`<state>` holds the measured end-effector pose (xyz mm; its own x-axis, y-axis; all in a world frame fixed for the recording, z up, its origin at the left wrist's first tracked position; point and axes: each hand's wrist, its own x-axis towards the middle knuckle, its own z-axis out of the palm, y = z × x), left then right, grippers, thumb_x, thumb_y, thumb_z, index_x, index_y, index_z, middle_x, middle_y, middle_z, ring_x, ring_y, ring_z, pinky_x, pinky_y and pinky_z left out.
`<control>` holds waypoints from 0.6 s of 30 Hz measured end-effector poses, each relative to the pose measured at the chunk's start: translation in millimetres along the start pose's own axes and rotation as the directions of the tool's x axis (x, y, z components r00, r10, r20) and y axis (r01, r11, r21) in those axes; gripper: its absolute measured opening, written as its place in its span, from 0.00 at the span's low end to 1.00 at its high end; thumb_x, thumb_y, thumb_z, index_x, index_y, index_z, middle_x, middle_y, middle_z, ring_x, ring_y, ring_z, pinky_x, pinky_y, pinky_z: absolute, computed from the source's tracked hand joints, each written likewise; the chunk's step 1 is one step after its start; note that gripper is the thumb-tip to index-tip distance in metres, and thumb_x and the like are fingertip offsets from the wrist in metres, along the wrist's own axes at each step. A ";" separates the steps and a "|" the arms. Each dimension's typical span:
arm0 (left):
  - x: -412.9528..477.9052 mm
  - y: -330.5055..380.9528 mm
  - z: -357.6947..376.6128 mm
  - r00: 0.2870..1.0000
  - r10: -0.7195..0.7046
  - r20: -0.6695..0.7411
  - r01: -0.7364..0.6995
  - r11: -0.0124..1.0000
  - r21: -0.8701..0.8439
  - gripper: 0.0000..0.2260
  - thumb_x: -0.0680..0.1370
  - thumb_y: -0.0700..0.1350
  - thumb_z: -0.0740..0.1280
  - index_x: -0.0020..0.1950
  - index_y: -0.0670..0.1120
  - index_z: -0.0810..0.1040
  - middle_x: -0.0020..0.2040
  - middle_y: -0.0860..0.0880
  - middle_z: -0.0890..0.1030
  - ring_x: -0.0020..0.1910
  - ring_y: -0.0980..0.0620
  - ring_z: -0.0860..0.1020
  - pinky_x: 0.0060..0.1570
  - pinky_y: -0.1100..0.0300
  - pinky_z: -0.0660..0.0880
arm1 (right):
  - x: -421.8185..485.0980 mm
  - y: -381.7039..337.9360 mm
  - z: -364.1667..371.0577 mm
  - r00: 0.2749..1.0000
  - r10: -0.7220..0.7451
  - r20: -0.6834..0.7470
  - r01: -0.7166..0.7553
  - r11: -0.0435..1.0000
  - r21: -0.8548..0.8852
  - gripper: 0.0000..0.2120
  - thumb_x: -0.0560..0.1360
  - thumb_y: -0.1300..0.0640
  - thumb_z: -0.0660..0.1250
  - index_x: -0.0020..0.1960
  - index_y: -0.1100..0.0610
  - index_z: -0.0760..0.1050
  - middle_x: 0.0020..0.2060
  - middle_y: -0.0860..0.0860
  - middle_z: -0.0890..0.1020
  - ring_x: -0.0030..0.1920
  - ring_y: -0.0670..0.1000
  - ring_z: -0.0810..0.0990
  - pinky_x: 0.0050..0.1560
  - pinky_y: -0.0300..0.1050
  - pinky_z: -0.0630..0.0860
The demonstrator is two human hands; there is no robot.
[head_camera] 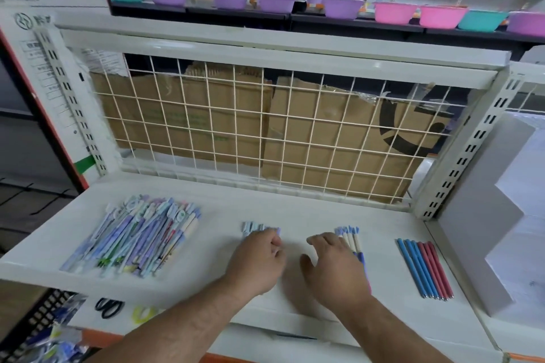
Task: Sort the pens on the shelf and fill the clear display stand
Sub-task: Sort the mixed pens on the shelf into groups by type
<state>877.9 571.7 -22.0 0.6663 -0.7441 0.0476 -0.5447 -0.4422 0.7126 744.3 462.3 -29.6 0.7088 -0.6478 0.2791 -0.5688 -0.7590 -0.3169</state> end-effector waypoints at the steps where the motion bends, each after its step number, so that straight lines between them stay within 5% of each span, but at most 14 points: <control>1: 0.6 -6.7 -6.7 0.999 0.031 -0.025 -0.029 0.997 0.066 0.03 0.76 0.49 0.65 0.47 0.52 0.76 0.51 0.54 0.80 0.46 0.52 0.80 0.33 0.62 0.75 | 1.2 -9.0 3.3 1.000 -0.030 -0.004 0.030 1.000 -0.009 0.15 0.74 0.50 0.70 0.59 0.53 0.82 0.54 0.49 0.83 0.54 0.54 0.81 0.47 0.46 0.78; 5: 2.2 -34.0 -32.7 0.993 0.107 -0.056 -0.087 0.954 0.288 0.11 0.77 0.52 0.63 0.57 0.52 0.76 0.55 0.51 0.77 0.54 0.49 0.78 0.50 0.57 0.74 | 6.9 -43.0 16.5 0.998 -0.053 0.041 0.054 0.998 -0.019 0.16 0.75 0.49 0.67 0.61 0.51 0.79 0.58 0.49 0.80 0.58 0.53 0.77 0.53 0.46 0.77; 11: 9.1 -80.3 -75.9 0.997 0.063 -0.049 -0.016 0.756 0.654 0.20 0.77 0.58 0.59 0.61 0.45 0.71 0.57 0.44 0.76 0.56 0.44 0.75 0.51 0.51 0.72 | 14.1 -82.3 33.1 0.999 -0.039 0.019 0.039 0.999 -0.022 0.11 0.75 0.51 0.66 0.55 0.52 0.80 0.56 0.48 0.81 0.56 0.52 0.78 0.48 0.45 0.78; 18: 23.7 -117.8 -104.3 0.995 -0.080 -0.062 0.100 0.668 0.737 0.28 0.79 0.56 0.61 0.73 0.40 0.65 0.64 0.40 0.74 0.61 0.43 0.74 0.55 0.53 0.74 | 20.3 -109.6 47.0 0.999 -0.038 0.001 0.038 0.999 -0.007 0.10 0.76 0.50 0.65 0.54 0.50 0.80 0.52 0.46 0.81 0.56 0.50 0.79 0.46 0.42 0.76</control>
<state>1011.0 658.4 -31.8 0.7381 -0.6738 0.0338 -0.6729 -0.7389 -0.0351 840.7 535.4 -31.8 0.7304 -0.6182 0.2905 -0.5443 -0.7837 -0.2993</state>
